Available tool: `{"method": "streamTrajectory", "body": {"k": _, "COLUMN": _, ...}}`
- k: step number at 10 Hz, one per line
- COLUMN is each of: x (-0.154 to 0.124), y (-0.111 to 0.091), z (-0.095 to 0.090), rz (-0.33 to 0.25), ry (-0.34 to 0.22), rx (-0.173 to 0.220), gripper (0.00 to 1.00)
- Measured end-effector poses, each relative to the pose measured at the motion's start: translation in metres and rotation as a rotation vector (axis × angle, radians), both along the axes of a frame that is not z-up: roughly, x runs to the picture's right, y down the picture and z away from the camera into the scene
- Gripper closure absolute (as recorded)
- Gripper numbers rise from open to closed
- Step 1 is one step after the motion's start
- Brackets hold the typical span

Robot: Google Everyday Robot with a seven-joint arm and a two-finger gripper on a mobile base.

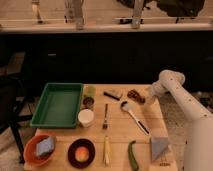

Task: Place grapes in table surface

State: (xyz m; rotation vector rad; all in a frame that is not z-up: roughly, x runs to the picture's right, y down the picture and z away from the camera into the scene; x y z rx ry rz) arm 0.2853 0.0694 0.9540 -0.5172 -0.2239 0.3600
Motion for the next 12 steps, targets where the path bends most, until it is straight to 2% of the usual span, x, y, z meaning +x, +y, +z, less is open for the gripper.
{"method": "streamTrajectory", "body": {"k": 6, "x": -0.001, "y": -0.001, "z": 0.011, "rz": 0.052, "ry": -0.039, "rx": -0.008, "gripper": 0.20}}
{"method": "streamTrajectory", "body": {"k": 9, "x": -0.006, "y": -0.006, "z": 0.010, "rz": 0.094, "ry": -0.068, "rx": 0.024, "gripper": 0.20}}
{"method": "streamTrajectory", "body": {"k": 12, "x": -0.014, "y": -0.012, "z": 0.009, "rz": 0.109, "ry": -0.095, "rx": 0.044, "gripper": 0.20}}
